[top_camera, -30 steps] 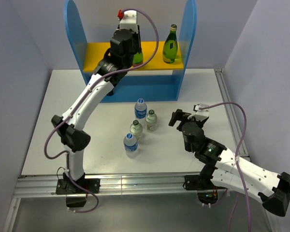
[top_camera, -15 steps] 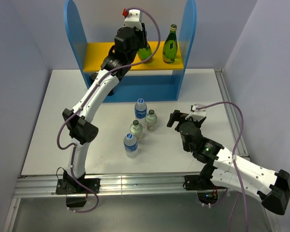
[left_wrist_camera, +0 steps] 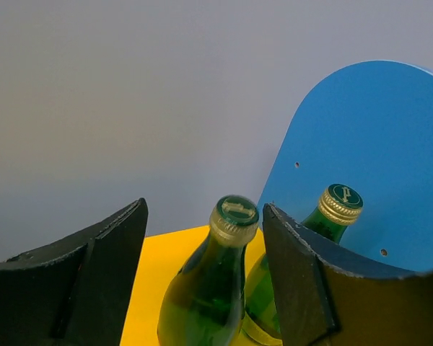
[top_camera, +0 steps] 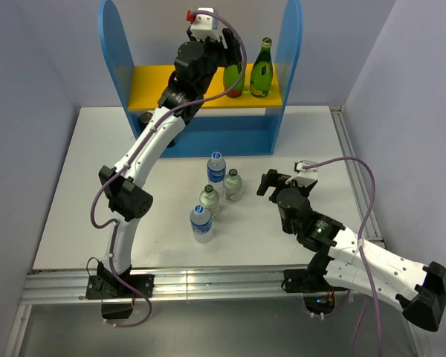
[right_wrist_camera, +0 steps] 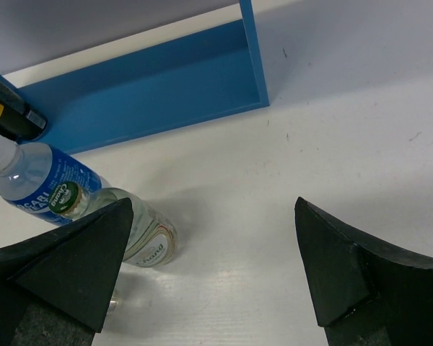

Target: Place and organize the beverage onto the shelf

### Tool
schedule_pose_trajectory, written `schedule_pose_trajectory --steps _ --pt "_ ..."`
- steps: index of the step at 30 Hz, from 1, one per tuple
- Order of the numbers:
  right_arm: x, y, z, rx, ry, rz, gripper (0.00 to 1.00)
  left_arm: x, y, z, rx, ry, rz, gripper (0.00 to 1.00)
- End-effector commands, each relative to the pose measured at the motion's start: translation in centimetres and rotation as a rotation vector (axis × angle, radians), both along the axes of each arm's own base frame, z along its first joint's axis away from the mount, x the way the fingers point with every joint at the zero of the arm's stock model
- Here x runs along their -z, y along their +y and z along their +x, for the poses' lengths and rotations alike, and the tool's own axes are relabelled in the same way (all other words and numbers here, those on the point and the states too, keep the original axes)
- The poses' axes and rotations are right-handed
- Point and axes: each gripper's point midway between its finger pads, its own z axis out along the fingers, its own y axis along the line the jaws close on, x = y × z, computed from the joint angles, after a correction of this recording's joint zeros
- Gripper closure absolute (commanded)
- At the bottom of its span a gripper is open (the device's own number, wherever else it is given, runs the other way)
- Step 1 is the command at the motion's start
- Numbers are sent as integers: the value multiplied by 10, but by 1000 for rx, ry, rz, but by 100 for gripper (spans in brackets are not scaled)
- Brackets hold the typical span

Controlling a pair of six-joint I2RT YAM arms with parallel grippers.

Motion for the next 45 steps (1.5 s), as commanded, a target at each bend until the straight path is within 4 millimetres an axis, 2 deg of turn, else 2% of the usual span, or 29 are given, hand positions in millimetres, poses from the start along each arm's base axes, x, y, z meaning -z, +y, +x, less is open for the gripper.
schedule_pose_trajectory --steps 1,6,8,10,11,12,13,14,15,16,17,18,19,20,21,22,23,24,25,26,27,28,30,31,35,38,41,45 --pt "-2 1 0 8 -19 35 0 -58 11 -25 20 -118 -77 29" --pt "-3 0 0 11 -22 39 0 -52 13 -25 8 -107 -66 28" --pt "-2 1 0 9 -20 37 0 -48 15 -24 3 -100 -60 22" --pt "-1 0 1 14 -17 33 0 -55 21 -32 -20 -104 -58 16" --pt "0 1 1 12 -15 29 0 -44 21 -32 -33 -83 -35 2" --pt "0 0 1 17 -15 29 0 -63 32 -50 -62 -107 -45 1" --pt "1 1 1 14 -13 28 0 -66 38 -59 -78 -108 -43 1" --pt "1 1 1 12 -12 26 0 -39 36 -59 -87 -60 -2 1" --pt "2 1 1 15 -11 23 0 -63 55 -85 -110 -86 -42 1" --pt "2 1 2 18 -12 24 0 -61 63 -95 -119 -77 -45 1" --pt "3 1 2 18 -9 20 0 -27 63 -97 -123 -14 -3 1" --pt "3 1 2 18 -9 20 0 -45 81 -123 -123 -35 -34 1" --pt "2 0 2 22 -10 23 0 -38 88 -132 -128 -18 -32 1" --pt "3 0 2 20 -9 22 0 0 87 -136 -117 43 17 1" --pt "3 0 2 22 -11 24 0 -8 99 -157 -103 28 0 1" --pt "3 0 2 21 -12 23 0 4 100 -164 -81 44 18 1" --pt "5 1 3 21 -7 16 0 38 98 -169 -64 95 62 1" --pt "6 1 3 24 -3 11 0 40 101 -183 -38 91 61 1" --pt "6 1 4 26 -1 8 0 75 97 -186 -20 140 107 1" --pt "9 3 4 25 7 -1 0 83 97 -192 -9 151 103 1" --pt "9 2 5 30 8 -6 0 99 96 -193 -6 175 114 1" --pt "10 2 5 32 12 -9 0 129 95 -194 -4 219 142 1" --pt "12 2 6 36 14 -15 0 151 90 -195 18 247 138 1" --pt "12 3 6 35 17 -17 0 174 88 -195 23 274 160 1" --pt "17 3 8 41 25 -30 0 208 79 -187 29 298 161 1" --pt "20 3 9 44 36 -42 0 234 68 -173 18 332 191 1" --pt "23 4 10 46 42 -50 0 245 61 -165 12 341 205 1" --pt "25 3 12 53 49 -60 0 247 59 -161 7 343 206 1"
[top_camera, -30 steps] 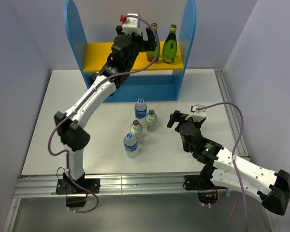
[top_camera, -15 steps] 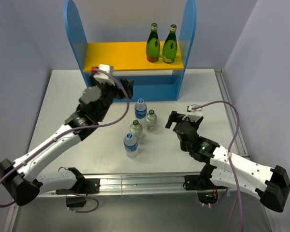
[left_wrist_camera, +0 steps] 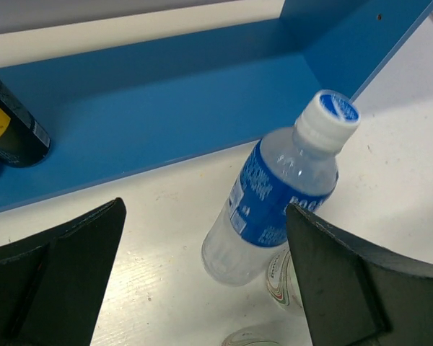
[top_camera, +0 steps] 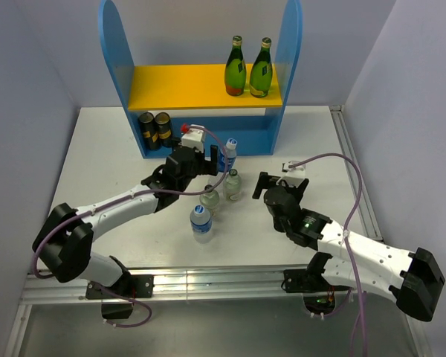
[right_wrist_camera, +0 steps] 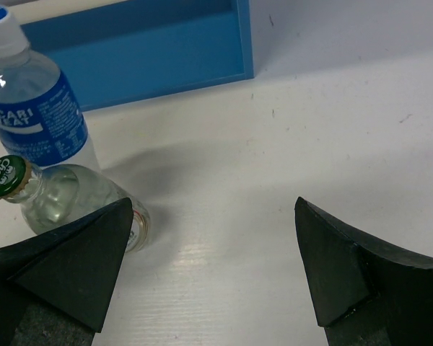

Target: Place and organize the beverage onto the shelf

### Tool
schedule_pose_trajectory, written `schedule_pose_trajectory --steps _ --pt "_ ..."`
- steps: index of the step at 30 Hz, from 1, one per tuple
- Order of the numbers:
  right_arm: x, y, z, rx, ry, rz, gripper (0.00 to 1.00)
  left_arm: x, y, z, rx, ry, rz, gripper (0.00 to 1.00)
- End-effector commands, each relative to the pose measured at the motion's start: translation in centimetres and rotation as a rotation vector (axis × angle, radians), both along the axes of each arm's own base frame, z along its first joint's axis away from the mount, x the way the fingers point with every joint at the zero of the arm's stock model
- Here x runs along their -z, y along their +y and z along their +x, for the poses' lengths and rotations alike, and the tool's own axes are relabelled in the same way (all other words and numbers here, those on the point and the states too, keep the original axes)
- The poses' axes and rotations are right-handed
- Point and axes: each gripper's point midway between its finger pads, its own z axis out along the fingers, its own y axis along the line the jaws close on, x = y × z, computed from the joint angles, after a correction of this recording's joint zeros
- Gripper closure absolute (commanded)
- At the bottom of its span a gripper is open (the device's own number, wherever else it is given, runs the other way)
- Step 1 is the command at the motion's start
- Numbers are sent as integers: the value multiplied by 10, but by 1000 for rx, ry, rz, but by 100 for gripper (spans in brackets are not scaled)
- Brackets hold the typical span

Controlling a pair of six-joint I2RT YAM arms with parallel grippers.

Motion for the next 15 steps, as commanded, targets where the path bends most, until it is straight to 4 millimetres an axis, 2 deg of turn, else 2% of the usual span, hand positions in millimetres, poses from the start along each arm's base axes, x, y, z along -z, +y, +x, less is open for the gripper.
schedule_pose_trajectory --steps 1,6,7,9,10,12,13,14,15 --pt "-11 -1 6 42 -39 39 0 -36 -10 8 3 -81 -80 1" --pt "-8 0 8 41 -32 30 0 -47 -9 -2 41 -110 -101 1" --pt "-8 0 8 42 -32 32 0 -53 -11 -3 66 -127 -91 1" --pt "-7 2 9 38 -28 30 0 -44 -21 1 123 -98 -44 1" --pt "-7 2 9 37 -26 27 0 -58 -29 8 141 -113 -42 1" --pt "-6 2 9 39 -24 24 0 -32 -42 19 209 -26 -2 1" --pt "-5 2 9 39 -22 22 0 -44 -50 27 232 -29 -23 1" --pt "-6 2 9 36 -22 22 0 -25 -55 37 256 19 -4 1" --pt "-5 2 9 37 -19 20 0 -16 -59 39 281 58 18 1"
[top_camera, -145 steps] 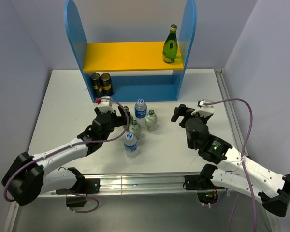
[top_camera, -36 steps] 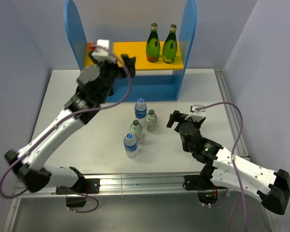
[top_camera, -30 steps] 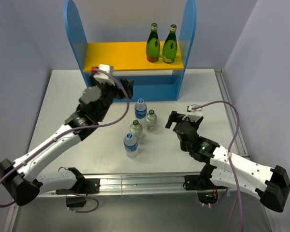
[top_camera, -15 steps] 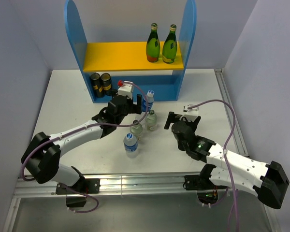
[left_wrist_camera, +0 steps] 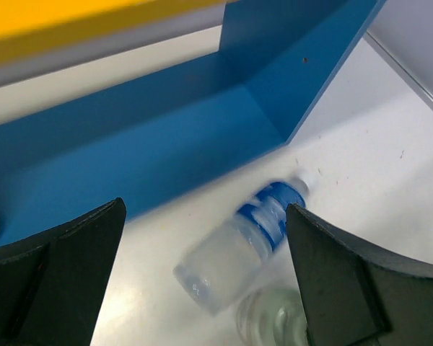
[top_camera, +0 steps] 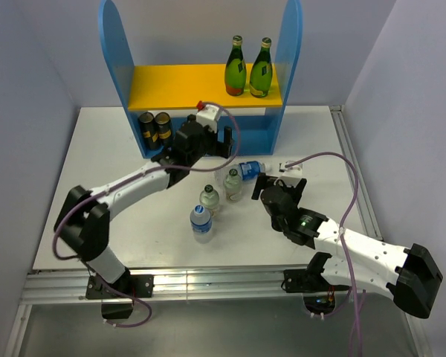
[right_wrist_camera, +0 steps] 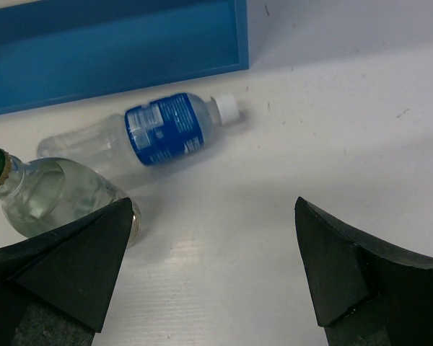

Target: Place and organize the beverage onto the shelf

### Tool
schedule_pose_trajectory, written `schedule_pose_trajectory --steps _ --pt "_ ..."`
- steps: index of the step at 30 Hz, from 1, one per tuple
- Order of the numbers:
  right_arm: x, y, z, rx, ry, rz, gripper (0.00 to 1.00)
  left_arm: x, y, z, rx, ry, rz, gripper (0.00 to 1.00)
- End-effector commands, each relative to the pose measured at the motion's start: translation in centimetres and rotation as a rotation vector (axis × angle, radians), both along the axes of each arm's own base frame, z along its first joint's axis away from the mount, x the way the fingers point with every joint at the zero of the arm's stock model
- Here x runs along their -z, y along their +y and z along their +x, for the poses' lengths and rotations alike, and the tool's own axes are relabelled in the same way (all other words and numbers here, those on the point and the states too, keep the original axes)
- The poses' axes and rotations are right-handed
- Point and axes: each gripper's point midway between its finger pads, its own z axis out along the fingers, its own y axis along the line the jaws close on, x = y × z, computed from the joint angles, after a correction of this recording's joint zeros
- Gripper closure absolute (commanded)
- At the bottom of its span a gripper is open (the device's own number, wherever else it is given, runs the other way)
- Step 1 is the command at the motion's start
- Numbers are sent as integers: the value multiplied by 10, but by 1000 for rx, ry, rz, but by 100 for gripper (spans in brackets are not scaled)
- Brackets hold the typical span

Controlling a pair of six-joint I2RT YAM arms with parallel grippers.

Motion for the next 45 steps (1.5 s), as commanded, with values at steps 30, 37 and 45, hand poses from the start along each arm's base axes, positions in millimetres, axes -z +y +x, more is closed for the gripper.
schedule_pose_trajectory --steps 30,37,45 --pt "-18 -1 6 33 -53 71 0 116 -85 -38 555 250 384 3" --pt "-19 -1 6 29 -53 76 0 113 -94 -30 494 191 390 3" --pt "-20 1 5 18 -56 89 0 117 -94 1 395 153 461 2"
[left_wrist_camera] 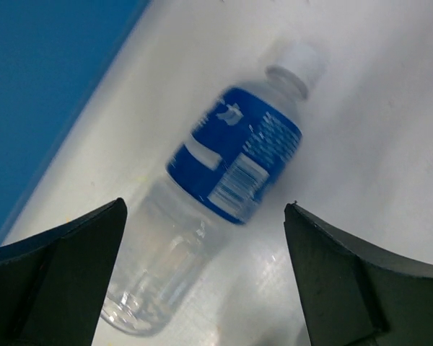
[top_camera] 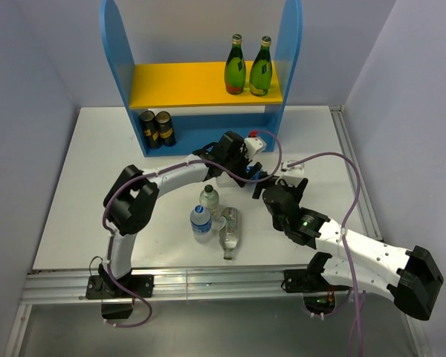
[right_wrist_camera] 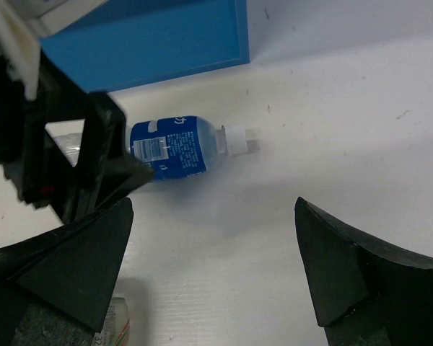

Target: Place and organize the beverage onto the shelf

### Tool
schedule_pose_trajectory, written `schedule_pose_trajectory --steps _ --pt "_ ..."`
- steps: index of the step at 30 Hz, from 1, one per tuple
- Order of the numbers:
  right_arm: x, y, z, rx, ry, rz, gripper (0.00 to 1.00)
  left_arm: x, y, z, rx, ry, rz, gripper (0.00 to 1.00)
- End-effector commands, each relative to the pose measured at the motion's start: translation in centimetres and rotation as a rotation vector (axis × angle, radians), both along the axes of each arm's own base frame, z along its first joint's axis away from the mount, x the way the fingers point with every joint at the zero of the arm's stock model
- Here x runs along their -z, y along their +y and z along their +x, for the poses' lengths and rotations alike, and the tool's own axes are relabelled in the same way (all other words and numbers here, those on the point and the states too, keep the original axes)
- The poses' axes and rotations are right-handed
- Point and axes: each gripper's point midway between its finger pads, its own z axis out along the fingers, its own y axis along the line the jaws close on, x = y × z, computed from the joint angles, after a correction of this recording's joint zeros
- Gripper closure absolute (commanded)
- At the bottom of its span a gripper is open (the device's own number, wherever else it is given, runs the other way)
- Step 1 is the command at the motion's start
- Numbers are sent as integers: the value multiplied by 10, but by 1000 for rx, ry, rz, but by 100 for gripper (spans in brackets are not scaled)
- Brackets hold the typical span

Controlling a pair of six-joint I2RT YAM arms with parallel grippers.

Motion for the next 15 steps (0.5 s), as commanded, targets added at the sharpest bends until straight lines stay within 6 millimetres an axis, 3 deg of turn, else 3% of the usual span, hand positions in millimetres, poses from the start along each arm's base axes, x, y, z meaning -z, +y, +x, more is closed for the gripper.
schedule_pose_trajectory --steps 1,2,3,4,6,7,15 --pt "-16 3 4 15 -48 72 0 -16 -7 31 -51 -84 10 2" --pt "-16 2 4 15 -50 74 0 4 -8 31 -44 -56 48 2" --pt "-15 2 4 15 -48 73 0 4 -10 33 -33 -50 72 3" --pt "-16 3 4 14 -49 75 0 20 -10 34 -27 -31 98 3" --pt "-16 2 5 15 -47 76 0 26 -16 31 0 -16 108 3" --pt "-15 2 5 16 -47 76 0 40 -16 26 17 20 131 3" --pt "-15 1 6 15 -45 84 0 67 -10 -4 62 108 192 4"
